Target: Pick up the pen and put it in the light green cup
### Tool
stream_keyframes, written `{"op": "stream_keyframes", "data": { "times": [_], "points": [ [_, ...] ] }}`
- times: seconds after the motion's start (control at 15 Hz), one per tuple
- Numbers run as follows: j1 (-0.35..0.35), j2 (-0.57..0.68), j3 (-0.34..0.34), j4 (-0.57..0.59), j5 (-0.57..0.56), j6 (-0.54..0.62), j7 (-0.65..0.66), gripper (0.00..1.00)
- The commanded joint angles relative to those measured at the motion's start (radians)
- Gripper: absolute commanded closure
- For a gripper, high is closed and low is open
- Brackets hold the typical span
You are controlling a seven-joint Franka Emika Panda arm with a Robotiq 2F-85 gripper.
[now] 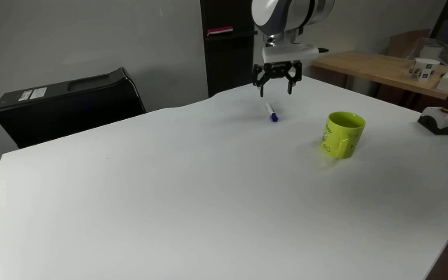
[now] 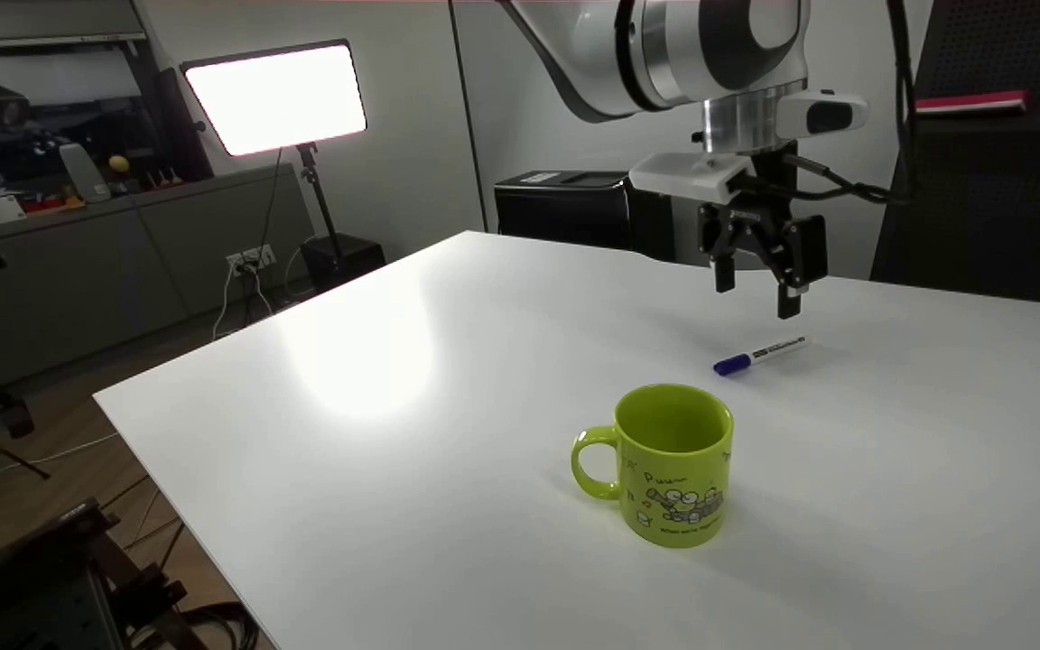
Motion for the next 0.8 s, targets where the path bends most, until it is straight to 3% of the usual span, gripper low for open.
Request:
{"op": "stream_keyframes", "data": {
  "times": [0.0,0.47,0.73],
  "points": [
    [0.003,0.003,-0.006,0.004,0.007,-0.002,-0.006,0.0],
    [0.003,0.003,-0.004,0.005,0.008,-0.003,-0.007,0.0],
    [-0.008,0.065,0.003,0.04,0.014,-0.04,-0.019,0.0]
  ]
}}
